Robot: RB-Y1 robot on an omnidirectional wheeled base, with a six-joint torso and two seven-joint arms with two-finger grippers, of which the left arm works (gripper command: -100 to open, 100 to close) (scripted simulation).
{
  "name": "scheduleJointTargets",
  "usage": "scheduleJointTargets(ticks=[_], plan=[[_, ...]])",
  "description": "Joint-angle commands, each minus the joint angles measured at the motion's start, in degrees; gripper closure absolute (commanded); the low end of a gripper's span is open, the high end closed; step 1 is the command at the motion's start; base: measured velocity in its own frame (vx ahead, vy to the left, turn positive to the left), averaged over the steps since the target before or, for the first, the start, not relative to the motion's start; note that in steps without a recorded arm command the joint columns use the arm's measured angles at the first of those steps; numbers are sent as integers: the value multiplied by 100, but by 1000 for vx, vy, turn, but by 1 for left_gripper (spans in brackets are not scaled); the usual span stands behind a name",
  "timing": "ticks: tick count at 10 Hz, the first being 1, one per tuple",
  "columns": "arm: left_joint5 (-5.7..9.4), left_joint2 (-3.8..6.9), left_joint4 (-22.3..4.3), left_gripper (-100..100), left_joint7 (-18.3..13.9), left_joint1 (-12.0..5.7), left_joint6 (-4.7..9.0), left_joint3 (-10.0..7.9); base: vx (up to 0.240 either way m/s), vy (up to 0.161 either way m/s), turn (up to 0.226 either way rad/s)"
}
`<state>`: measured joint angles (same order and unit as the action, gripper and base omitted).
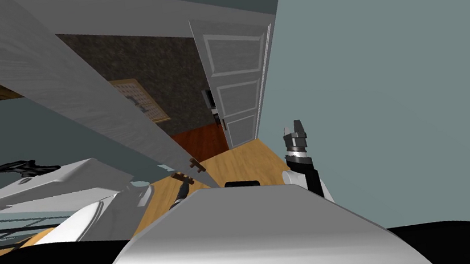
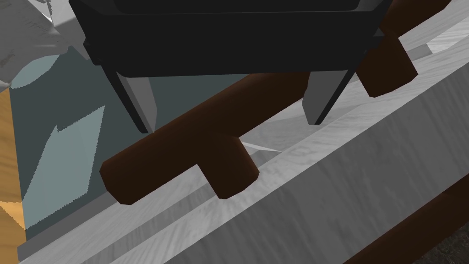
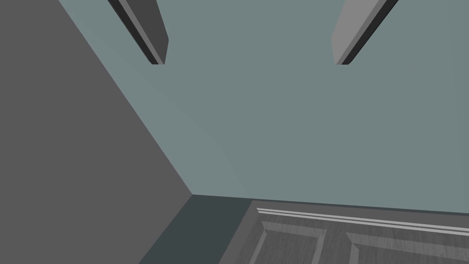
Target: Pull the door open
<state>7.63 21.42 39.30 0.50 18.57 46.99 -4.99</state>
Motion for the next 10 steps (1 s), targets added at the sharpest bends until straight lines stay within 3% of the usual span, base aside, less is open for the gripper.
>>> scheduleJointTargets(ticks=[1,10], plan=[[57,-41,128,100,-247,-102,37,41,-23,28,-74],[57,-41,128,100,-247,-102,37,41,-6,3,-1]])
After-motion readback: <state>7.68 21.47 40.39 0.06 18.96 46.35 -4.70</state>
